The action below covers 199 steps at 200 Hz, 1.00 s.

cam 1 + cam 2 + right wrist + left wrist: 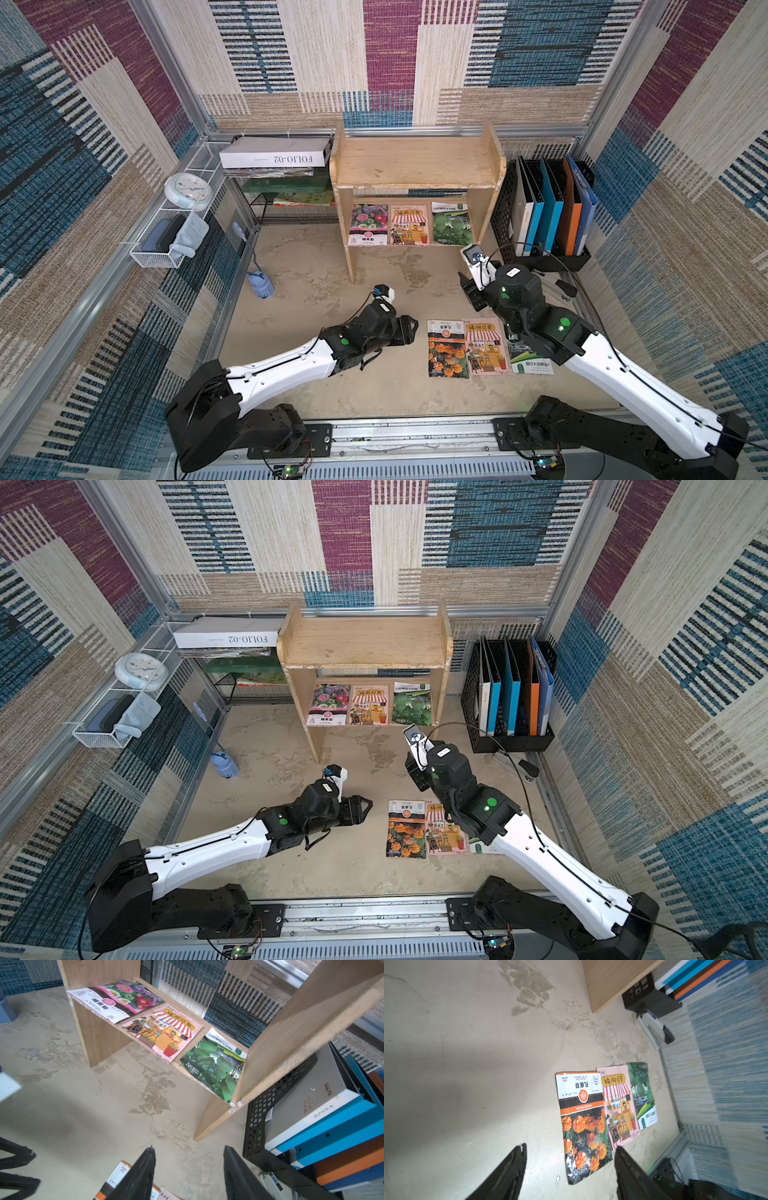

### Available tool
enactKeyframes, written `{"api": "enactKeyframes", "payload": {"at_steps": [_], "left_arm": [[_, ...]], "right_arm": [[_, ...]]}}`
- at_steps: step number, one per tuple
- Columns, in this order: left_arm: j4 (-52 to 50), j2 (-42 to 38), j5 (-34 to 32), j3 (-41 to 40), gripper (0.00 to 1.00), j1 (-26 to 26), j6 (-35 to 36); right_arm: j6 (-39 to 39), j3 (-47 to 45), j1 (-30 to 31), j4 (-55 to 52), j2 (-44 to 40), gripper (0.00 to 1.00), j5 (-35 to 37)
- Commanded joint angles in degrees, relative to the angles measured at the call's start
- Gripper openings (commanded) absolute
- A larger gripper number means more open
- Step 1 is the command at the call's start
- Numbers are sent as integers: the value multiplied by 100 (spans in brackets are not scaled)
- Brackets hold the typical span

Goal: Take the seed bag off the shelf
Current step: Place the seed packet at the center of the board, then pick up the seed packet from the shelf.

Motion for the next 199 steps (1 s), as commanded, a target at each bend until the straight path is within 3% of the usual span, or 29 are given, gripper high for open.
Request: {"api": "enactKeyframes", "payload": {"at_steps": [1,64,110,199], "left_arm": [[906,-343,1443,-247,72,502,-384],[830,-715,2444,141,73,1005,-561],[1122,-759,2613,-94,74,1219,-777],[1377,-745,2672,-292,74,1327,-961]], "right_arm": [[-589,190,-427,241,438,58,-1298],[-1246,970,-724,449,1768,64,-1597],[-1775,1525,-786,310,2437,65,-1246],[-2102,2076,-1241,212,3271,64,-1300]]}}
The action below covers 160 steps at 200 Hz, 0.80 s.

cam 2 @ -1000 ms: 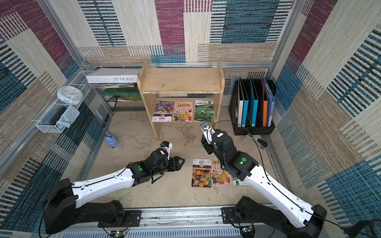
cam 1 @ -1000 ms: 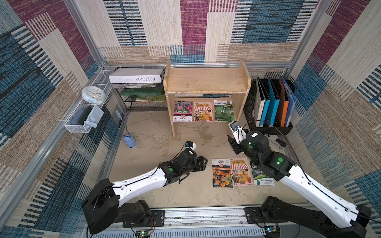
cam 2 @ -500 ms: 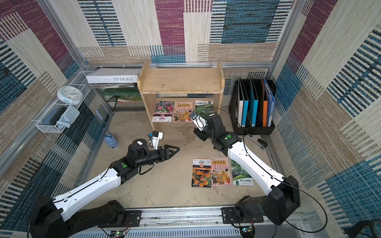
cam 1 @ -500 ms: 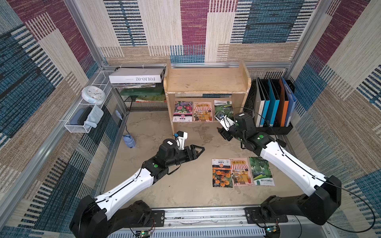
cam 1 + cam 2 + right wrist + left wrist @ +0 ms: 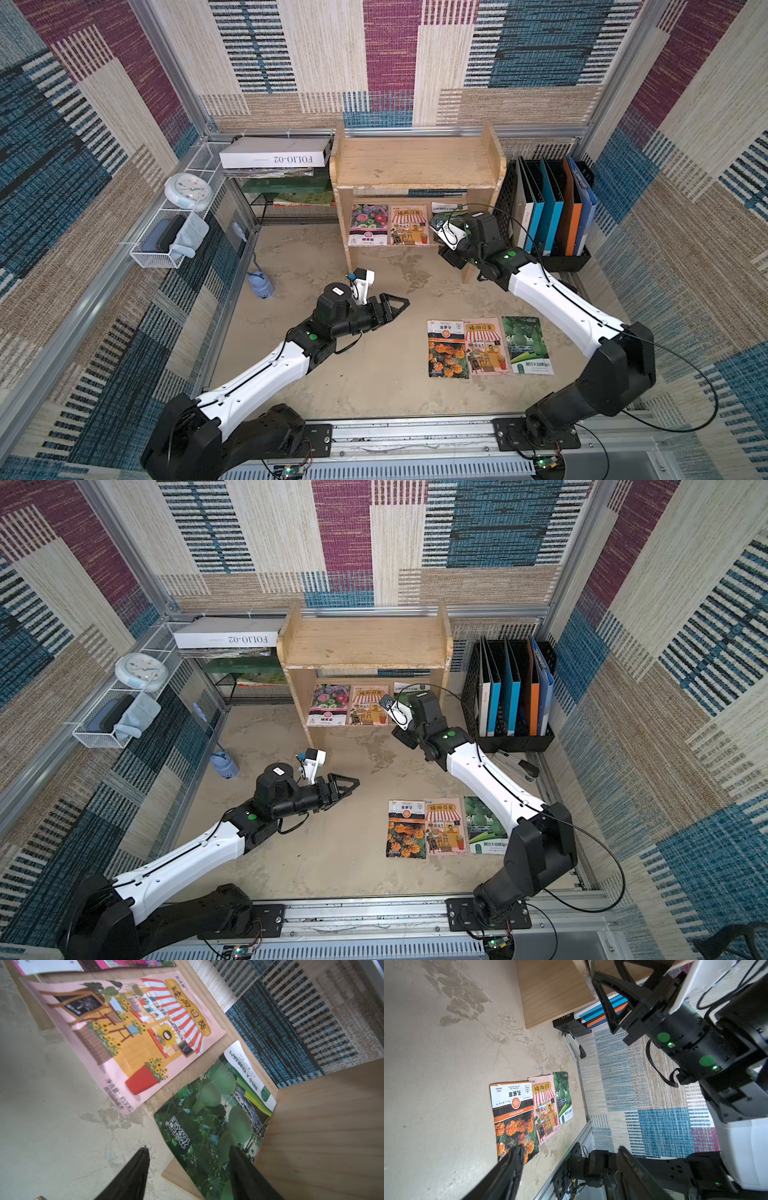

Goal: Take the seed bag off the shelf
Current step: Pick up the seed packet from the shelf.

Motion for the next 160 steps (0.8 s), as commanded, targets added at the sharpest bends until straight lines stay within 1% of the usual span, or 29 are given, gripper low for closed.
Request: {"api": "enactKeyframes", "payload": {"at_steps": [1,94,127,160], "left_arm": [[199,-24,37,7,74,16,-14],[84,-86,-50,5,74,25,10],[50,-86,-72,-1,74,34,12],[41,-76,-81,17,74,34,10]], "right_arm": [[-100,98,-42,5,147,64,-4],[-80,-74,-176,210,328,61,74],[-60,-133,-202,269,382,57,48],[10,-212,-202,261,305,51,-13]]}}
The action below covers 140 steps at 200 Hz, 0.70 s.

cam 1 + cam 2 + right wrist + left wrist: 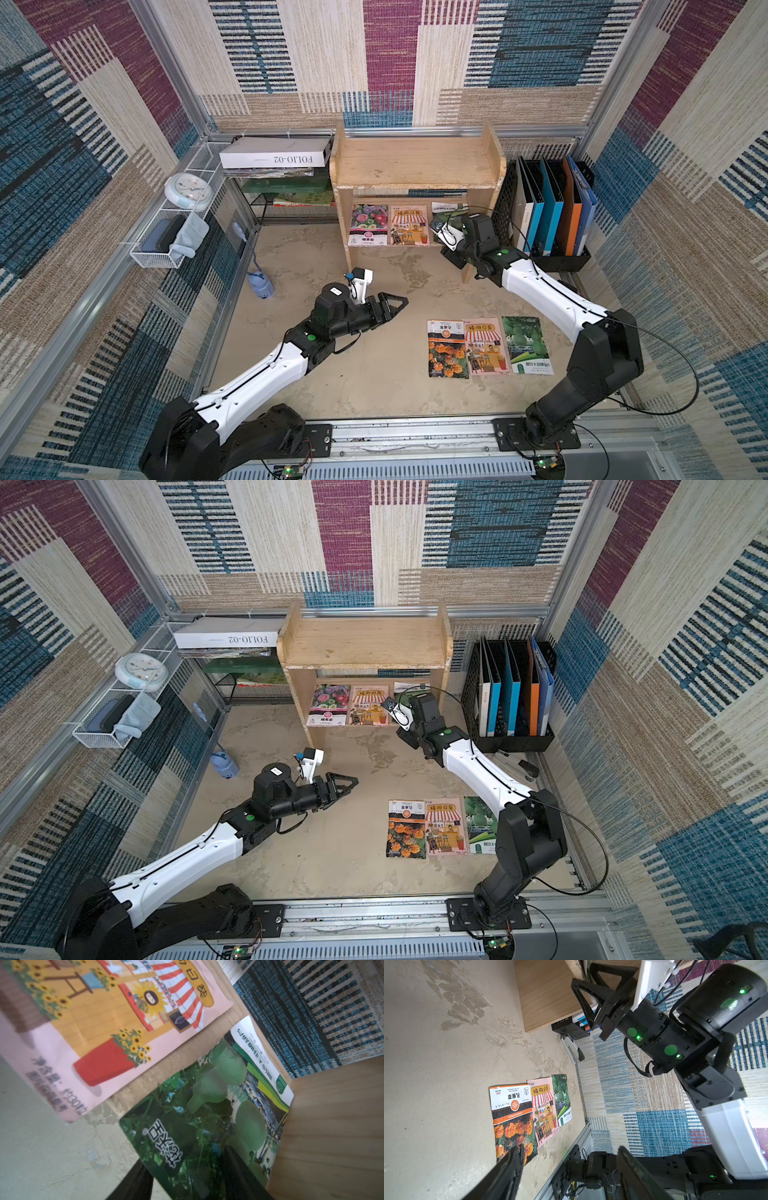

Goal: Take the seed bag off the shelf
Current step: Pick up the seed packet from the shelf.

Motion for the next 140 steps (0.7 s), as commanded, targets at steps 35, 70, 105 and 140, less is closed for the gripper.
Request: {"api": "enactKeyframes", "payload": {"at_steps": [35,70,105,140], "left_arm": [[67,44,-47,36,74,5,1],[128,109,-29,45,74,3,-52],[192,156,-3,36,74,1,-113],[167,125,-19,34,74,1,-122]], "right_arm": [[246,-121,10,-216,-261,45,-194],[334,-341,10,-160,-561,39,-236],[316,-454,10,-19,-647,30,-152],[317,-488,4,118,-596,21,-112]]}}
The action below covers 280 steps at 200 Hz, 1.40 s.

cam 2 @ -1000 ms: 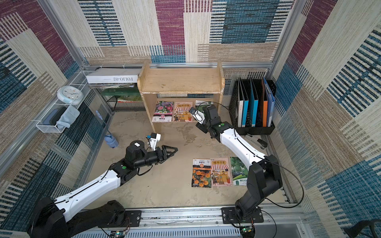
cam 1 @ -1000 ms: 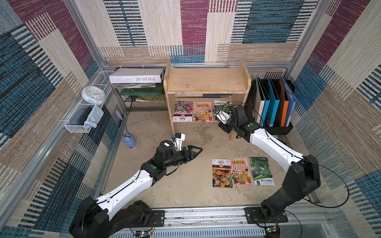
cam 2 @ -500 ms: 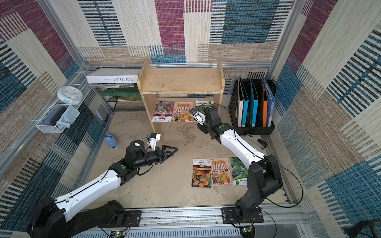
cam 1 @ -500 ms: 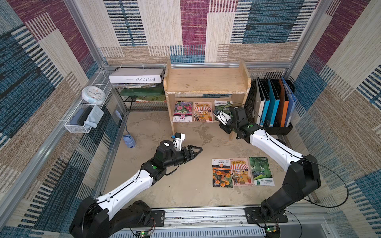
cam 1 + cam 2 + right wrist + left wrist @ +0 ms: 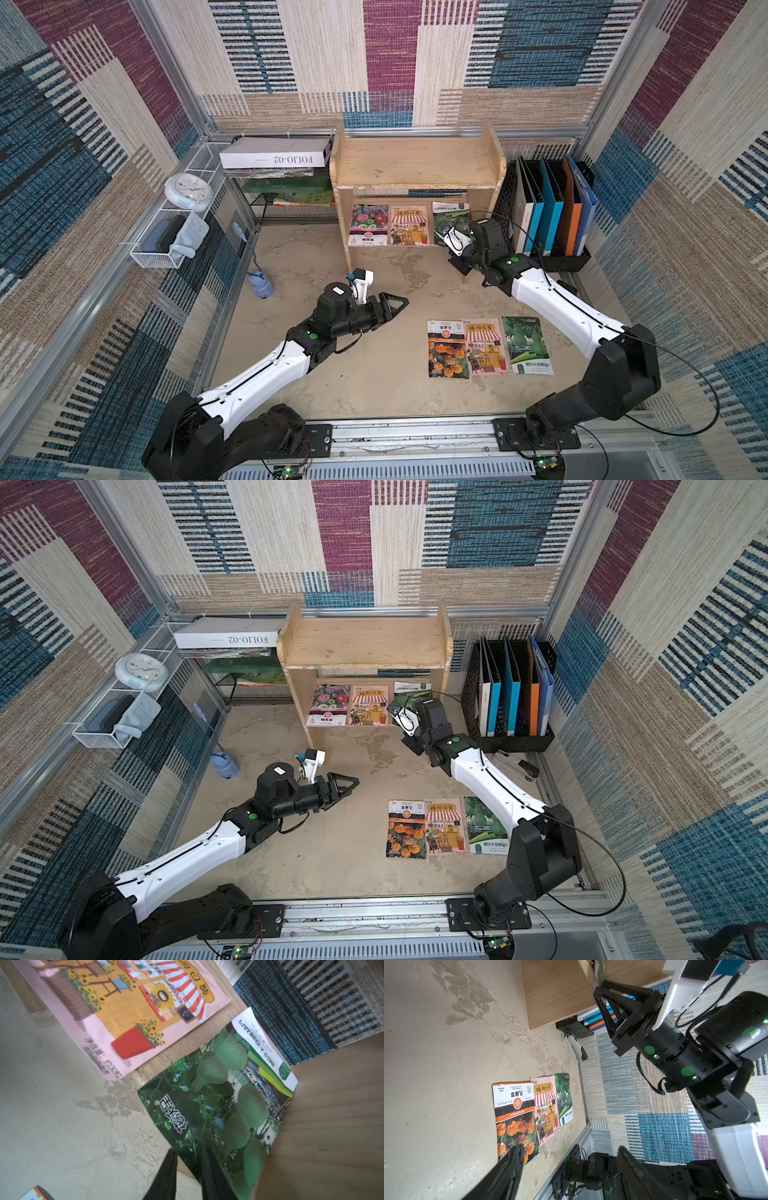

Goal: Take the seed bag off the shelf
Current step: Pick up the seed packet from the shelf.

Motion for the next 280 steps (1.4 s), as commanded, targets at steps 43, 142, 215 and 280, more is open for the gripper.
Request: {"api": "enactKeyframes", "payload": {"at_steps": [43,142,215,280], "left_arm": [[145,-51,-10,56,74,1,-8],[129,-19,-3,84,74,1,-26],[20,-46,-37,120,74,1,16],[64,46,-38,137,74,1,-8]], "right_arm": [[69,-66,26,117,-42,40,-130],[-111,177,43,151,137,55,54],[-196,367,43,195,567,54,126],[-82,167,52,56,485,36,-40]]}}
